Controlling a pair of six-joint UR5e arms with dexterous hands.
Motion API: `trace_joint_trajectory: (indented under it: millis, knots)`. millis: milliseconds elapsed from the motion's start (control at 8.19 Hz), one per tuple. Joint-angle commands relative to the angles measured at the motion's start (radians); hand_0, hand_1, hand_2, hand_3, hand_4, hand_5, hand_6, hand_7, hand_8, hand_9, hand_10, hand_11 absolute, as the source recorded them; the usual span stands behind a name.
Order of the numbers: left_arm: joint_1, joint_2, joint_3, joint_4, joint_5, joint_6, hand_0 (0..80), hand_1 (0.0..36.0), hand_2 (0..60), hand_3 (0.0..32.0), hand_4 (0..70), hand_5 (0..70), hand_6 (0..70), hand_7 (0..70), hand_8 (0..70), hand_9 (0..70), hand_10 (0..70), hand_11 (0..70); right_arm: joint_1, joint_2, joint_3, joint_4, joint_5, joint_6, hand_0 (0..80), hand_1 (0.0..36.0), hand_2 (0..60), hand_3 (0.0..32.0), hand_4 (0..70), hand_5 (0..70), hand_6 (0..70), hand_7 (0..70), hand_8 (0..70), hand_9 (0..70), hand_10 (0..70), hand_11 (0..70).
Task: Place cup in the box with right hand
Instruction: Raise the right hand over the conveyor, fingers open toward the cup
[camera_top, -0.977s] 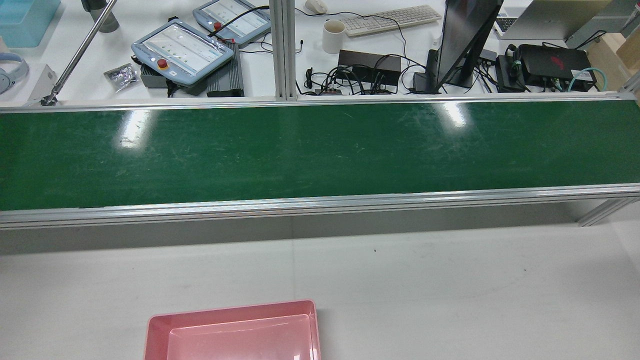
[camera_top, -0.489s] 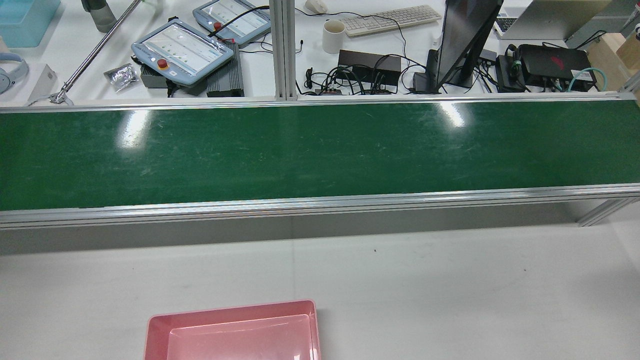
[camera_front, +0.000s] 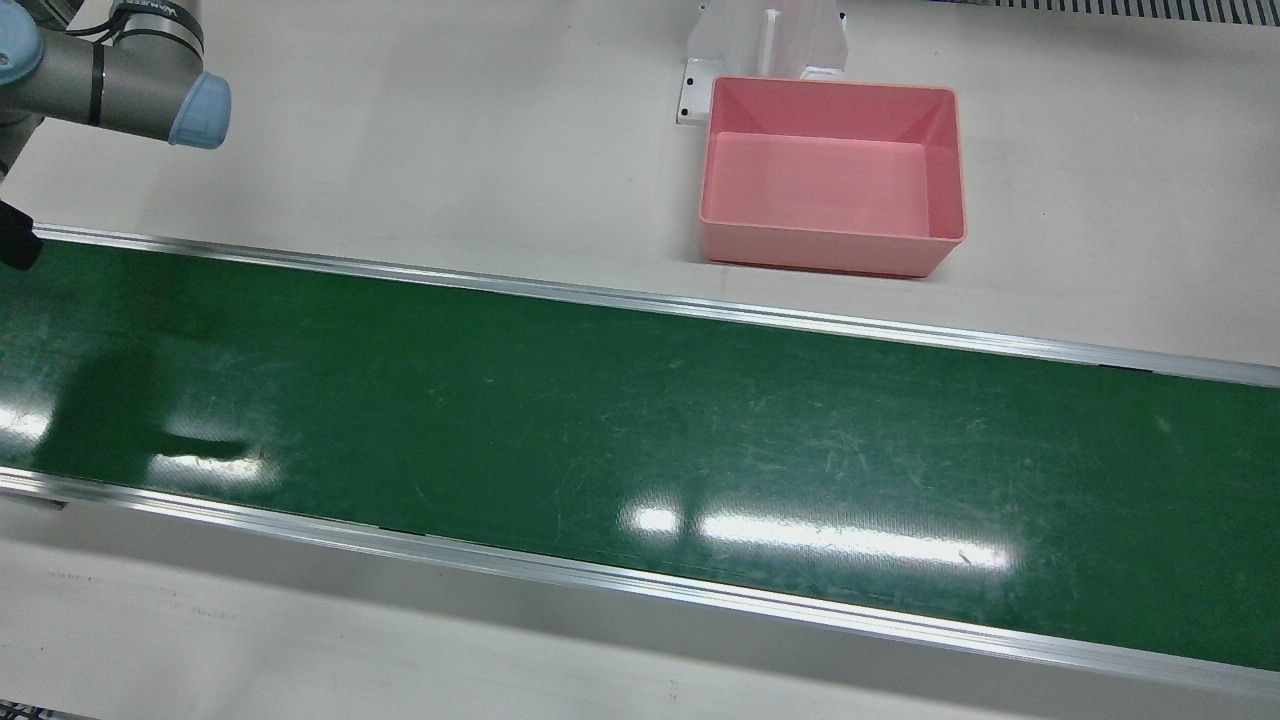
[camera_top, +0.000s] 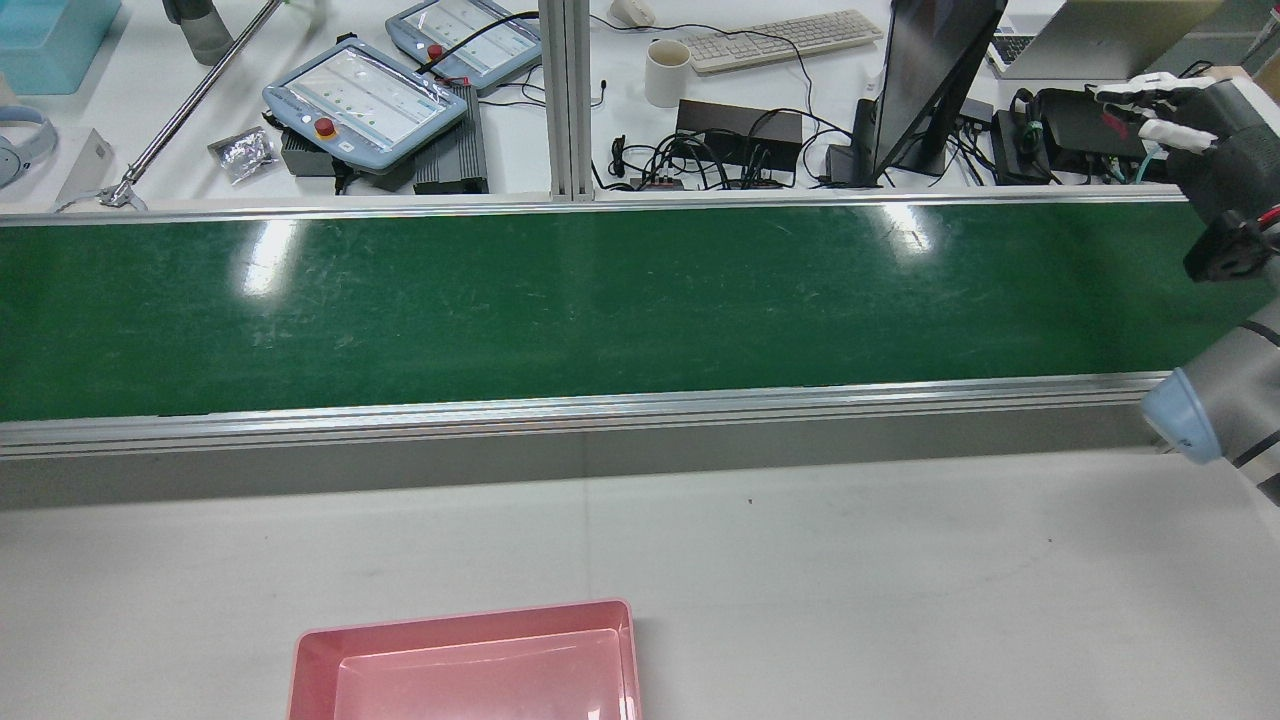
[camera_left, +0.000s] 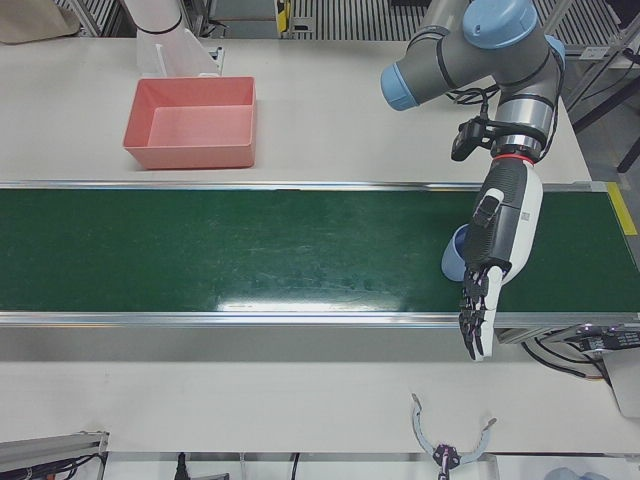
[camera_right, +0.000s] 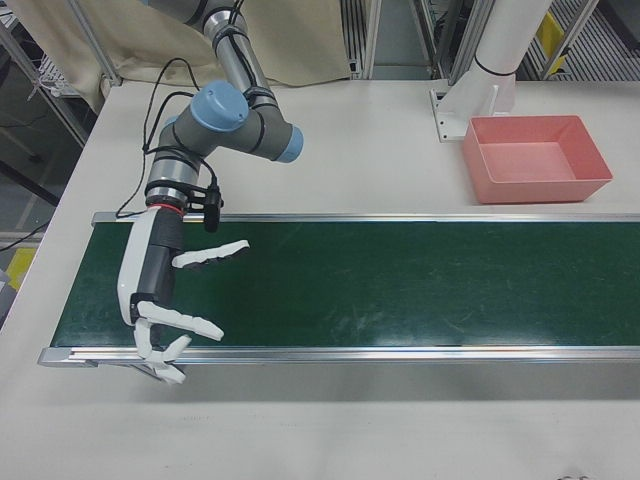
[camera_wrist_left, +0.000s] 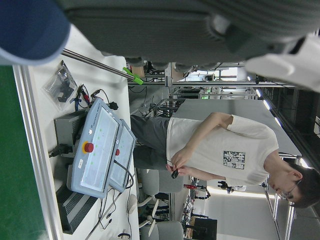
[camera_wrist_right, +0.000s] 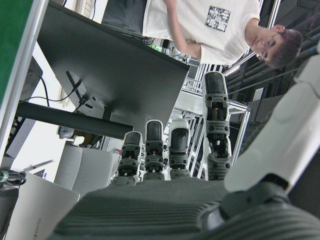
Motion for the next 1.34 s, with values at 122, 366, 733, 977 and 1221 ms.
trace_joint_trajectory:
  millis: [122, 366, 733, 977, 1221]
  knots:
    - [-0.001, 0.000, 0.000, 0.000, 0.000, 0.000, 0.0, 0.0, 0.0, 0.0, 0.0, 0.0, 0.0, 0.0, 0.0, 0.0, 0.0, 0.0, -0.149, -0.018, 0.189, -0.167, 0.173, -0.052, 27.5, 0.0, 0.0, 0.0, 28.2, 0.7, 14.8, 69.7, 10.3, 26.6, 10.1, 14.3]
    - [0.001, 0.000, 0.000, 0.000, 0.000, 0.000, 0.0, 0.0, 0.0, 0.0, 0.0, 0.0, 0.0, 0.0, 0.0, 0.0, 0.0, 0.0, -0.324, 0.026, 0.189, -0.173, 0.342, -0.087, 27.5, 0.0, 0.0, 0.0, 22.7, 1.0, 13.4, 62.6, 9.2, 23.8, 8.9, 12.7]
    - [0.001, 0.000, 0.000, 0.000, 0.000, 0.000, 0.0, 0.0, 0.0, 0.0, 0.0, 0.0, 0.0, 0.0, 0.0, 0.0, 0.0, 0.0, -0.408, 0.093, 0.293, -0.260, 0.477, -0.170, 38.1, 0.0, 0.0, 0.0, 32.6, 0.9, 14.3, 67.9, 9.2, 25.2, 8.2, 11.7]
    - [0.001, 0.000, 0.000, 0.000, 0.000, 0.000, 0.0, 0.0, 0.0, 0.0, 0.0, 0.0, 0.0, 0.0, 0.0, 0.0, 0.0, 0.0, -0.458, 0.093, 0.290, -0.271, 0.540, -0.174, 36.4, 0.0, 0.0, 0.0, 36.3, 0.4, 14.7, 70.0, 9.3, 25.8, 6.6, 9.2]
    - [0.001, 0.000, 0.000, 0.000, 0.000, 0.000, 0.0, 0.0, 0.0, 0.0, 0.0, 0.0, 0.0, 0.0, 0.0, 0.0, 0.0, 0.0, -0.470, 0.170, 0.164, -0.259, 0.582, -0.174, 33.9, 0.0, 0.1, 0.0, 37.0, 0.3, 14.7, 70.0, 9.1, 25.5, 7.0, 9.8]
